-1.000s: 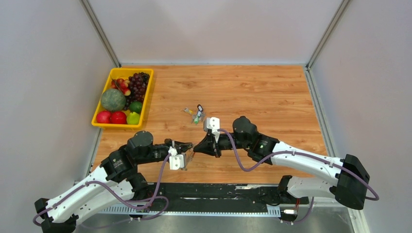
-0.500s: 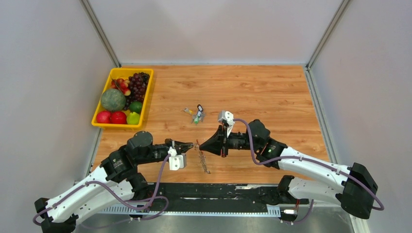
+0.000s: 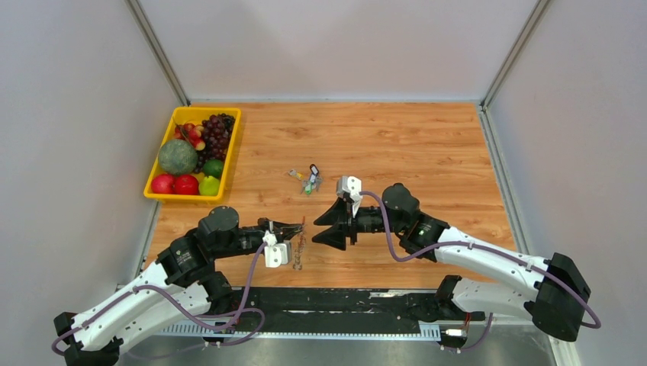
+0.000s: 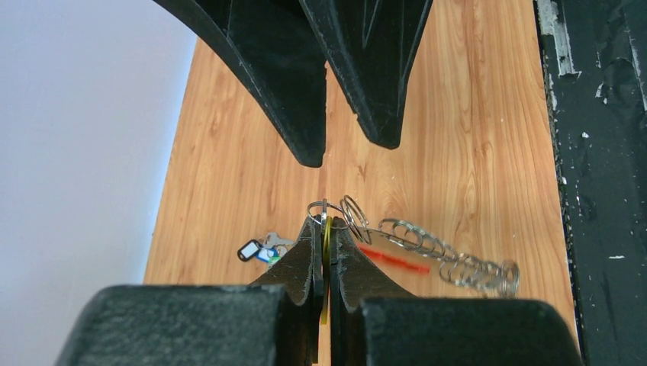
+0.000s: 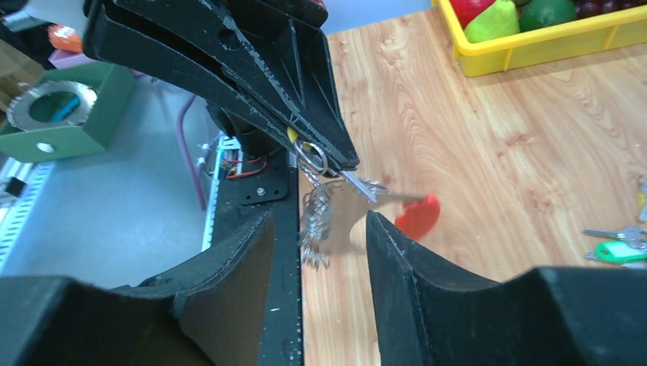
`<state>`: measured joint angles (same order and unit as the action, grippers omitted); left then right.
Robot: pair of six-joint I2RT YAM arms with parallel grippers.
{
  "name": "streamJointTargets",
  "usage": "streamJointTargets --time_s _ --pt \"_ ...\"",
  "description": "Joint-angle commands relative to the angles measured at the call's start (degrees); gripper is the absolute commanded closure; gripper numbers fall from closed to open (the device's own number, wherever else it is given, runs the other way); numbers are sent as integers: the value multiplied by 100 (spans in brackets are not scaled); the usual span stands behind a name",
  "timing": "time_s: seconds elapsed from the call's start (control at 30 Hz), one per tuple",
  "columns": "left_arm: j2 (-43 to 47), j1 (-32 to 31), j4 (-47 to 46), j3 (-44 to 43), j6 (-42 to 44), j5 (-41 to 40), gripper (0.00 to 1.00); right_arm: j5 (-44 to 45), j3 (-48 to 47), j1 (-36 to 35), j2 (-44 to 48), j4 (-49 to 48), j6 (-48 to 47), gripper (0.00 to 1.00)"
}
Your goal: Remove the keys from the keyring
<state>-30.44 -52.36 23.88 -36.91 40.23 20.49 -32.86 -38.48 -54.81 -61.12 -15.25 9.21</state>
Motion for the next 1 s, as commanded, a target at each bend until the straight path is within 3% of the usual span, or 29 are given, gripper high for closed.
streamJointTargets --time_s 0.0,0.23,0.6,0.73,0.83,0.97 --pt "54 15 -181 -64 55 74 100 265 -415 -197 -105 327 -988 50" --pt "46 15 -183 -55 64 85 100 605 -597 -481 -270 426 -1502 54" --pt "49 18 -182 -54 65 66 100 412 -825 -648 -555 505 -1581 69" --pt "47 16 -188 -54 64 75 100 378 -857 -685 -582 512 -1550 80" --pt "47 15 -184 -59 64 69 100 392 -888 -681 -576 585 -1515 97" --pt "43 15 -182 -56 64 68 100 572 -797 -677 -438 619 -1381 100"
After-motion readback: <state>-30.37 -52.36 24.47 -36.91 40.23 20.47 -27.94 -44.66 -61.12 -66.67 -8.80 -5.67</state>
